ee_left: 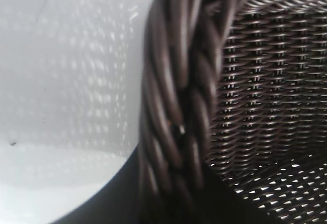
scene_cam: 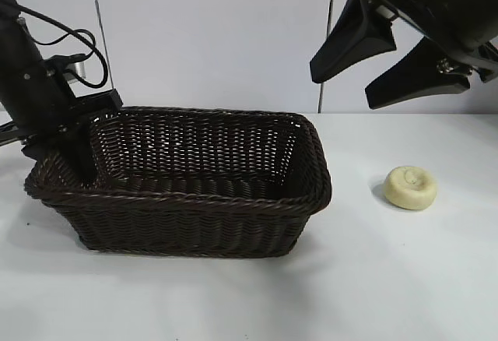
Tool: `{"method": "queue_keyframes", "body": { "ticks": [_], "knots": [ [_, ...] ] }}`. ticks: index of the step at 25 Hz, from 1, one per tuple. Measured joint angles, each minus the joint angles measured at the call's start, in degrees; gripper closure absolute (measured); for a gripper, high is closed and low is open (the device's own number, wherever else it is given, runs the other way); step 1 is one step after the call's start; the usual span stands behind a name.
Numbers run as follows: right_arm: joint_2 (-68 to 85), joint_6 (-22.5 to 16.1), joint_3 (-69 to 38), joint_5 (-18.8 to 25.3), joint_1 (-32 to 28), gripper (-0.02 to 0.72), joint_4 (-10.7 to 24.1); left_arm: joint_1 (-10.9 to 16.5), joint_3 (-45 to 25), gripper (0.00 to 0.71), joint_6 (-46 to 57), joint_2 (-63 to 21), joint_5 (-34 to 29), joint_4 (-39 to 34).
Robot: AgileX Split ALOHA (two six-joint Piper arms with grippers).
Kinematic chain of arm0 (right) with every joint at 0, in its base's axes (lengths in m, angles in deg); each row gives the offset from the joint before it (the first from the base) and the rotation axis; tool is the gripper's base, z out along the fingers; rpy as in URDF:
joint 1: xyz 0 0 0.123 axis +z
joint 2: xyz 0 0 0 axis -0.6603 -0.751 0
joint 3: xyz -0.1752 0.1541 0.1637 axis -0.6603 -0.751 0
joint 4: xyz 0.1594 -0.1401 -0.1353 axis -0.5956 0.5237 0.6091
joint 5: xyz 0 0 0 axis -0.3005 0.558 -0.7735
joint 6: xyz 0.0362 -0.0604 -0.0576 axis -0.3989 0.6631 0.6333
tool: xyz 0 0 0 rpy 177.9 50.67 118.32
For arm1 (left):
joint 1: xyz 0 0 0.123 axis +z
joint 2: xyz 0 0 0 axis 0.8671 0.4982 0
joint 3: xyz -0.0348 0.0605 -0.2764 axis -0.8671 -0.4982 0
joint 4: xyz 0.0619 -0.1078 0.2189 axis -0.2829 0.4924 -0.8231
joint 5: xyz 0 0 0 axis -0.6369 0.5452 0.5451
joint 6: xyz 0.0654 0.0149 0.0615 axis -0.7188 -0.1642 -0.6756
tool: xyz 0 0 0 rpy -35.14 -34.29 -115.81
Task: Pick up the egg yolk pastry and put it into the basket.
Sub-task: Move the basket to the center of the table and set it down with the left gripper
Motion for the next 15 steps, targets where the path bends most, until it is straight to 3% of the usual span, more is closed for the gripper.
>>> {"method": "queue_keyframes", "body": {
  "ticks": [4,6,8,11,15],
  "knots": [
    [0.0,0.0,0.0,0.0,0.0,0.207,0.0,0.0,0.0,0.605,0.0,0.0,0.0,0.0],
    [0.0,0.0,0.0,0.0,0.0,0.207,0.0,0.0,0.0,0.568,0.1,0.0,0.0,0.1],
    [0.0,0.0,0.0,0.0,0.0,0.207,0.0,0.0,0.0,0.478,0.2,0.0,0.0,0.3],
    [0.0,0.0,0.0,0.0,0.0,0.207,0.0,0.0,0.0,0.282,0.3,0.0,-0.1,0.5],
    [0.0,0.0,0.0,0.0,0.0,0.207,0.0,0.0,0.0,0.176,0.3,-0.8,-0.4,-0.2]
  ]
}}
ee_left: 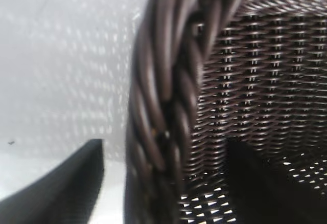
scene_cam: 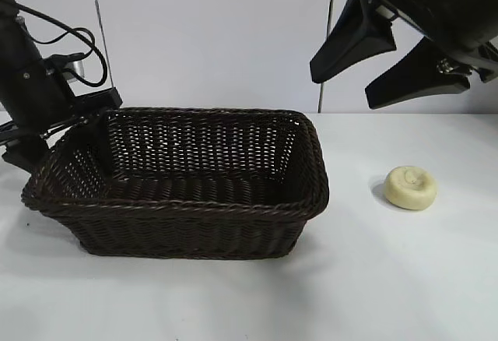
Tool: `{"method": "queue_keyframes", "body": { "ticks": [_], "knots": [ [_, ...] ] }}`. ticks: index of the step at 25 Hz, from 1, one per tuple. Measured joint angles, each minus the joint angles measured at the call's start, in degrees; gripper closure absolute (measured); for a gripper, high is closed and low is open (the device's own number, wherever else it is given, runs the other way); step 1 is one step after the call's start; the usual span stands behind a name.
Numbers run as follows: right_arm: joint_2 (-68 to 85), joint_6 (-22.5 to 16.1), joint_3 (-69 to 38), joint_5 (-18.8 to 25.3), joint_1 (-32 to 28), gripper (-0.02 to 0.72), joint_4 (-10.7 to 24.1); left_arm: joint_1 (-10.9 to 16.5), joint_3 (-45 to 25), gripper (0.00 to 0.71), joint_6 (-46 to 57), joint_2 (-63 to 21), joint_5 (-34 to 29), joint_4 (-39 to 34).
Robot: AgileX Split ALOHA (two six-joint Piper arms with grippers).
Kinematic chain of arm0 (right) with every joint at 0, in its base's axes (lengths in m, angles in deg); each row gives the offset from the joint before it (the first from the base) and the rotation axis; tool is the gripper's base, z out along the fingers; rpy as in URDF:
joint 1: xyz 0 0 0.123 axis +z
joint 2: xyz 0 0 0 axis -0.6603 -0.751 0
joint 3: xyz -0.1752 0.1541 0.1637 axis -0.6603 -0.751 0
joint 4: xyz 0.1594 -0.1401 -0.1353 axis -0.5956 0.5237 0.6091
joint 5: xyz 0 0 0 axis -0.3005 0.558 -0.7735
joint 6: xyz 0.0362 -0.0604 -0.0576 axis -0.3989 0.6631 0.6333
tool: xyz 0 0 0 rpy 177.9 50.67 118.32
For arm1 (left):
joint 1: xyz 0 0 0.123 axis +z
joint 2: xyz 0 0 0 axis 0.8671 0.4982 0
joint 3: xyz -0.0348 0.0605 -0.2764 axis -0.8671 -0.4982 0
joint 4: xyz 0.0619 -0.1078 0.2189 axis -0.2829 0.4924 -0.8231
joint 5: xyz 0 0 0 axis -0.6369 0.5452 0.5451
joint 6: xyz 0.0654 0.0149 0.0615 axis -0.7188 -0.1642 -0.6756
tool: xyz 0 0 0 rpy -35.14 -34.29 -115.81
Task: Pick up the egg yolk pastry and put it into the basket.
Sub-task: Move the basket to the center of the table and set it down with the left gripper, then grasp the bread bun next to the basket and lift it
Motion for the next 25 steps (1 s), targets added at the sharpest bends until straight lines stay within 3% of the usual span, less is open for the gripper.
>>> {"method": "queue_keyframes", "body": {
  "ticks": [14,19,25],
  "knots": [
    [0.0,0.0,0.0,0.0,0.0,0.207,0.0,0.0,0.0,0.157,0.0,-11.9,-3.1,-6.2],
    [0.0,0.0,0.0,0.0,0.0,0.207,0.0,0.1,0.0,0.157,0.7,-13.2,-3.7,-12.6],
    [0.0,0.0,0.0,0.0,0.0,0.207,0.3,3.5,0.0,0.157,3.1,-13.3,-4.1,-20.5]
  ]
}}
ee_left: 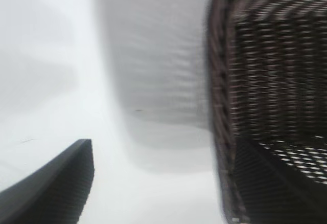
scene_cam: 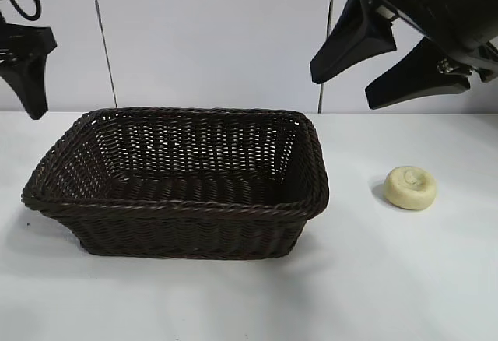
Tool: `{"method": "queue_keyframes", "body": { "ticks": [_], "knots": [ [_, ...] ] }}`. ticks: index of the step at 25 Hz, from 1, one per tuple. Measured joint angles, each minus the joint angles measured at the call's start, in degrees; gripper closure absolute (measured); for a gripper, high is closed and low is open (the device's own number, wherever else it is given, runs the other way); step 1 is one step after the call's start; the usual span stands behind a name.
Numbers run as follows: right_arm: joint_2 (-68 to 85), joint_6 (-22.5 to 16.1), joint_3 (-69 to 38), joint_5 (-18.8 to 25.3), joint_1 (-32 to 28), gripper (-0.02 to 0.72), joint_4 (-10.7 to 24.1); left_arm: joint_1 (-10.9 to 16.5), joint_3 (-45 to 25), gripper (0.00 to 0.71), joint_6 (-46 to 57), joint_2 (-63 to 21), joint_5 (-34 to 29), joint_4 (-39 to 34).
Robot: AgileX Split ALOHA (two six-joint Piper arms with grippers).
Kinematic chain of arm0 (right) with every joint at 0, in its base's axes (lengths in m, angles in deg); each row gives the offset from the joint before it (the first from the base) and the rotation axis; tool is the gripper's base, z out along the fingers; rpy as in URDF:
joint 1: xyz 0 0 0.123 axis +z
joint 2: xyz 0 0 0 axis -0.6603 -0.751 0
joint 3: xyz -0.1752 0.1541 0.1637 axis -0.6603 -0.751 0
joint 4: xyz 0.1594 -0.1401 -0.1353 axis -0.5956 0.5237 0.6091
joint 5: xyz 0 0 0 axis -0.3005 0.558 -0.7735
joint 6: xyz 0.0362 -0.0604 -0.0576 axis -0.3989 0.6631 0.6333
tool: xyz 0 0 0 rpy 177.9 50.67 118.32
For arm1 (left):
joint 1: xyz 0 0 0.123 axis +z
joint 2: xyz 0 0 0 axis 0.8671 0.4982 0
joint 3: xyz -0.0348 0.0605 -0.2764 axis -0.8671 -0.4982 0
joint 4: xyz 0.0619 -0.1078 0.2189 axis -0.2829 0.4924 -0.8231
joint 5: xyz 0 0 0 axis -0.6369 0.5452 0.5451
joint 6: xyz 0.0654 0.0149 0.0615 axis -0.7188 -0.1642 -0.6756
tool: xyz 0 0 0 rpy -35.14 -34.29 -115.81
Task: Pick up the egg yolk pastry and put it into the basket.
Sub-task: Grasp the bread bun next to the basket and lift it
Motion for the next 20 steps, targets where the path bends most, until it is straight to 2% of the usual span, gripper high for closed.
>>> {"method": "queue_keyframes", "body": {
  "ticks": [6,13,20],
  "knots": [
    [0.0,0.0,0.0,0.0,0.0,0.207,0.1,3.0,0.0,0.157,1.7,0.0,-2.1,-1.0],
    [0.0,0.0,0.0,0.4,0.0,0.207,0.2,3.1,0.0,0.161,2.1,-1.5,-7.6,-1.0],
    [0.0,0.0,0.0,1.0,0.0,0.207,0.2,3.1,-3.6,0.168,2.2,-10.2,-8.2,-1.0]
  ]
}}
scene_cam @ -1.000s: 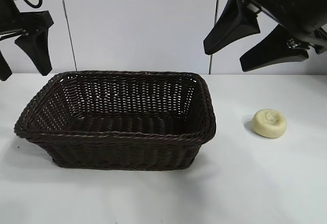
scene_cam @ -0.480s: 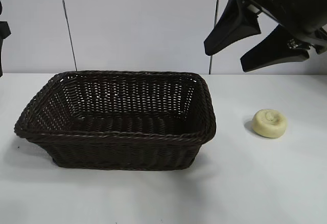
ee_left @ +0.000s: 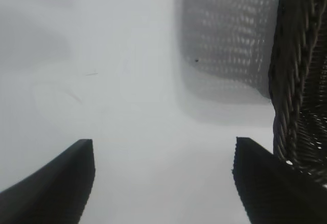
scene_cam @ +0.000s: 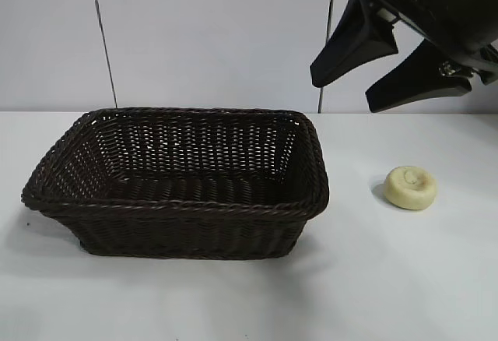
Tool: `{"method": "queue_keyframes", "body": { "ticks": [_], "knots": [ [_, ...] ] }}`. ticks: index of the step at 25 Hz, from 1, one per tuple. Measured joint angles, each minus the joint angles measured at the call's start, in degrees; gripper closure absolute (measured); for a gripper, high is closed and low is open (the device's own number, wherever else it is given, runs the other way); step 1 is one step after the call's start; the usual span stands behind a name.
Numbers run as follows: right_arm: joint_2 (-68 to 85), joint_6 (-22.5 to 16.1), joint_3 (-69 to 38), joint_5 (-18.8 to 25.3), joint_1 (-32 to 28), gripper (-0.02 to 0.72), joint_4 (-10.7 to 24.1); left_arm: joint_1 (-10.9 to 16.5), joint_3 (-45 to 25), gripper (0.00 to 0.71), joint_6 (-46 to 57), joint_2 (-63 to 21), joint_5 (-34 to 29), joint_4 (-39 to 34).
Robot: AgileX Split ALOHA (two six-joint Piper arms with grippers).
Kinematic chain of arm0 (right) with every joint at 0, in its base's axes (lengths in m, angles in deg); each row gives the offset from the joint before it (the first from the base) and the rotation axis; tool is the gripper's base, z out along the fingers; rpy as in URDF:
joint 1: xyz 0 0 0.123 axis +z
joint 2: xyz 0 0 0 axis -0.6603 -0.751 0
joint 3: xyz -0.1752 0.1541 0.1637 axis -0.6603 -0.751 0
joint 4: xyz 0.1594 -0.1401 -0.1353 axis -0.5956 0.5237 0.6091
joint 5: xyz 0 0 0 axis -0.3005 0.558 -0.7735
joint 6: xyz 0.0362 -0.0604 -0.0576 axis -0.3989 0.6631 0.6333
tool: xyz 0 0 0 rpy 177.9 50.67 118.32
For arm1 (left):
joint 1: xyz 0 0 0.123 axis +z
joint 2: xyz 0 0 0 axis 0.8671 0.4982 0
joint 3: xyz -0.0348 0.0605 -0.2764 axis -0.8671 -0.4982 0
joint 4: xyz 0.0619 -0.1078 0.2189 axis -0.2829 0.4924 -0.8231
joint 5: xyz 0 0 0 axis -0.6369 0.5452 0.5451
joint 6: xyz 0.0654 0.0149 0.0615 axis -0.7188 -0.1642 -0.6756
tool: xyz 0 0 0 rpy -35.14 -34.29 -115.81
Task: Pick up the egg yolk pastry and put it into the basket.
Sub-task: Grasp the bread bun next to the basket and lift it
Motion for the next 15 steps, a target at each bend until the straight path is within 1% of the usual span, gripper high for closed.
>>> {"method": "queue_keyframes", "body": {
  "ticks": [6,15],
  "knots": [
    [0.0,0.0,0.0,0.0,0.0,0.207,0.0,0.0,-9.4,0.168,0.0,-13.5,-0.8,0.0],
    [0.0,0.0,0.0,0.0,0.0,0.207,0.0,0.0,-26.2,0.168,0.0,-37.1,-1.2,0.0]
  ]
}}
